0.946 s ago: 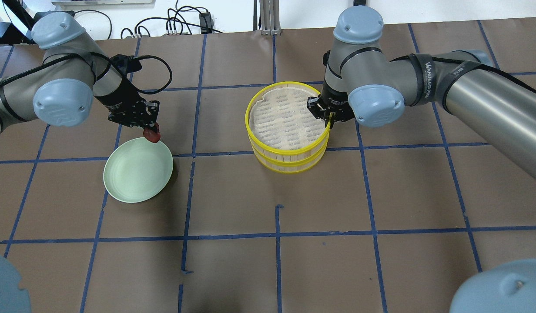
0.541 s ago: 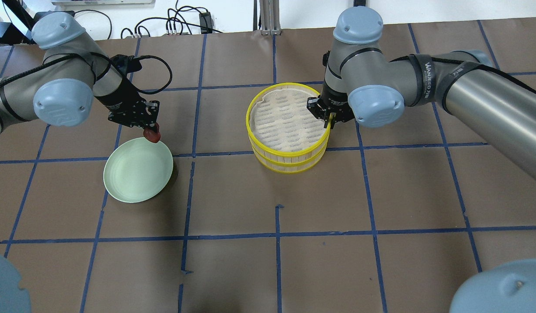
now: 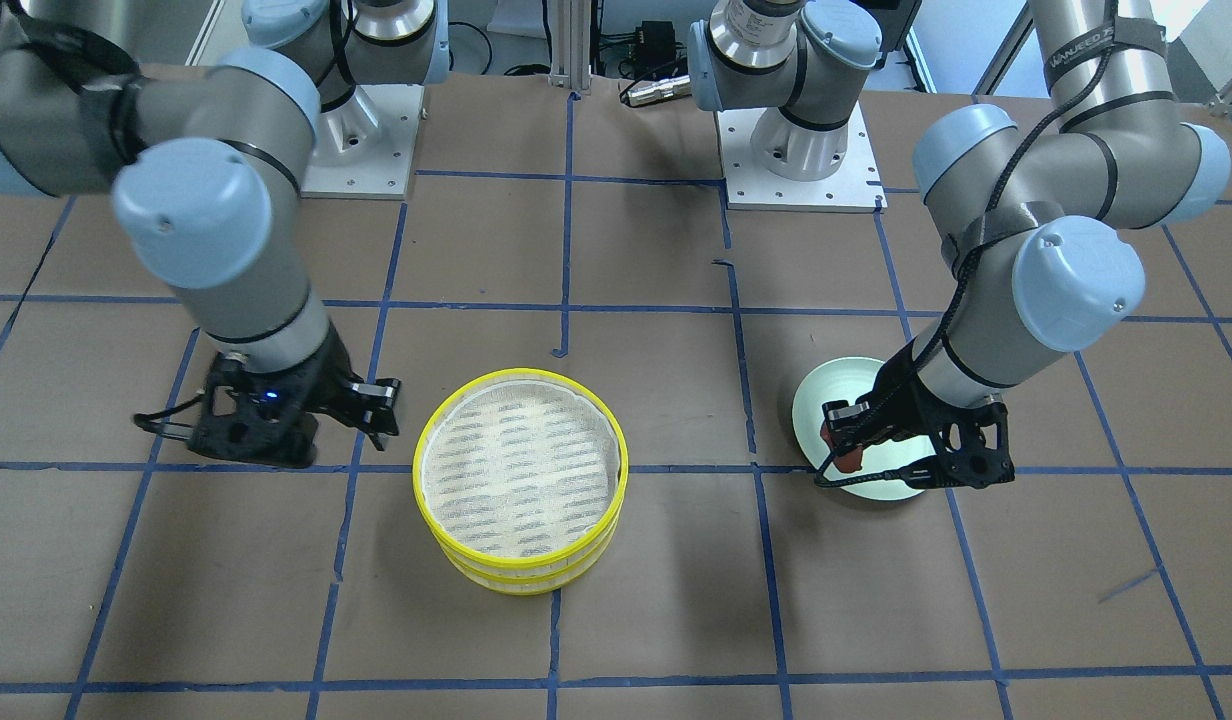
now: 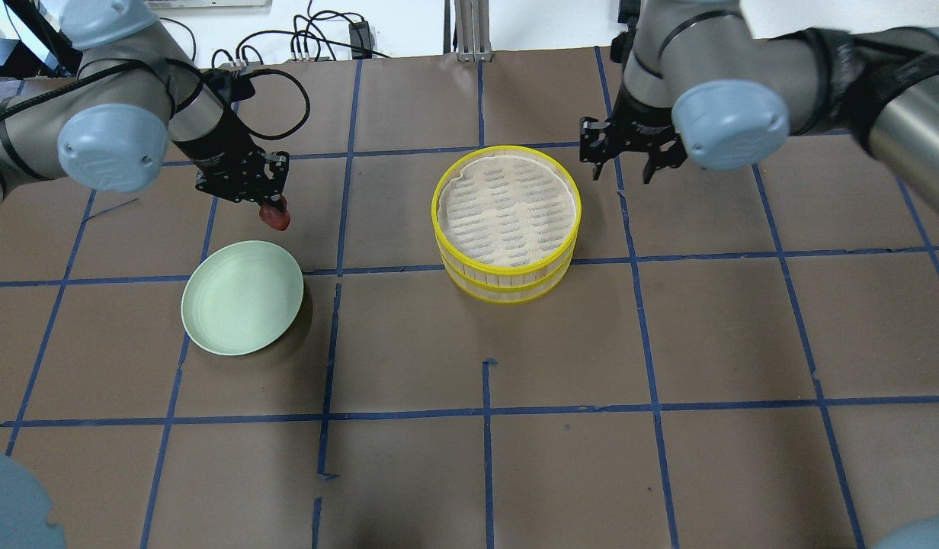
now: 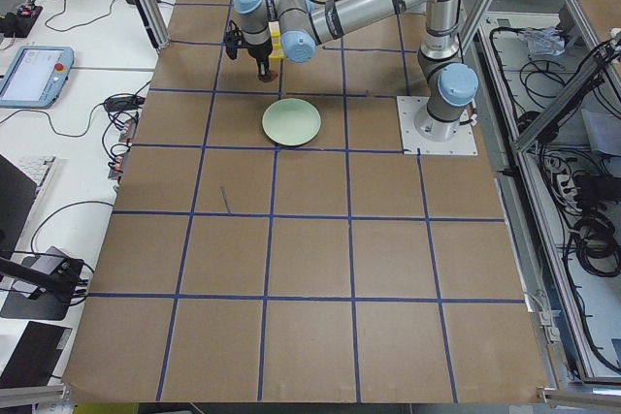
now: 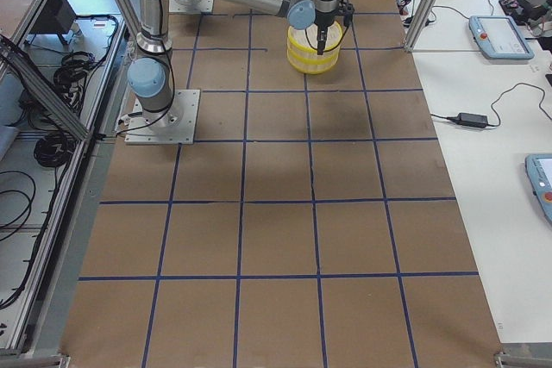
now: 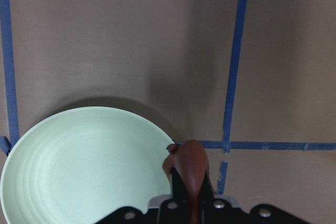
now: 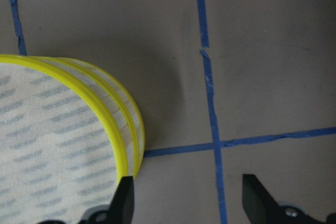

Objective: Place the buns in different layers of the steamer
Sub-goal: 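Hold the brown bun while the right gripper releases the steamer rim and withdraws, then carry the brown bun with the left gripper over the top tier and lower it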

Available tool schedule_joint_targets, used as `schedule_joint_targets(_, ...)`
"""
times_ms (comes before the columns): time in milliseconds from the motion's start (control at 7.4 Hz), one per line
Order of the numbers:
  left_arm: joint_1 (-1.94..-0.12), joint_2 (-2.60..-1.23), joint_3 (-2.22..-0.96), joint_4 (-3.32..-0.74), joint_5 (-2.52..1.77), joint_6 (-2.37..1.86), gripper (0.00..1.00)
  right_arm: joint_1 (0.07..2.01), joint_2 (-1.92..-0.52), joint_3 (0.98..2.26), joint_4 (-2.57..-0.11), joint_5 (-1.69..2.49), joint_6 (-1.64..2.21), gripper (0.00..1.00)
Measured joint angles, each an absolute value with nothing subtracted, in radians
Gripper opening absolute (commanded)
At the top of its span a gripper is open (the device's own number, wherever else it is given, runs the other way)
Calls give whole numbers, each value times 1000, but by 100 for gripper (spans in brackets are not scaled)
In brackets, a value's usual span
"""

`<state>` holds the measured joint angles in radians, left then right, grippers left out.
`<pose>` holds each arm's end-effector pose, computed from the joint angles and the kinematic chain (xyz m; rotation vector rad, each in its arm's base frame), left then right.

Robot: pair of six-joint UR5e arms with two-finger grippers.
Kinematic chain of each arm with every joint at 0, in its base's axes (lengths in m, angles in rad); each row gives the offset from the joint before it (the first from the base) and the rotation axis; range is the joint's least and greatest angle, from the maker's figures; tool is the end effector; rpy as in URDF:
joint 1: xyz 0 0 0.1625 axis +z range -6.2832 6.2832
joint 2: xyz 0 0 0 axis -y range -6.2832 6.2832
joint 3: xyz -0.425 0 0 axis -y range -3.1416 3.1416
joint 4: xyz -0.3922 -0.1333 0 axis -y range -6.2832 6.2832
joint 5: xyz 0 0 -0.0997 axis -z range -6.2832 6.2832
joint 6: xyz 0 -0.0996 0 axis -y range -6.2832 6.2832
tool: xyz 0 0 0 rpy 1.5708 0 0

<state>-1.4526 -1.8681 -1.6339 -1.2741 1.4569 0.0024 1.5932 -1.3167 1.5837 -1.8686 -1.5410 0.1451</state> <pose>-0.0747 -0.5977 0.3254 0.1804 -3.0175 -0.0858 0.1494 -0.5847 0.3739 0.1899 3.1032 -0.0439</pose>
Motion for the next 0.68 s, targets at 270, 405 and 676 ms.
schedule_joint_targets(270,-1560,-1873,-1591,-1277,1408,-170,1,1508,-1428,1546,-1702,-1550,56,100)
schedule_joint_targets(405,-1640,-1877,-1576,-1250,1368,-281,1,1492,-1483,1540,-1637,-1557,42,100)
schedule_joint_targets(676,-1782,-1903,-1547,-1195,1245,-430,1,1486,-1526,1527,-1567,-1533,25,100)
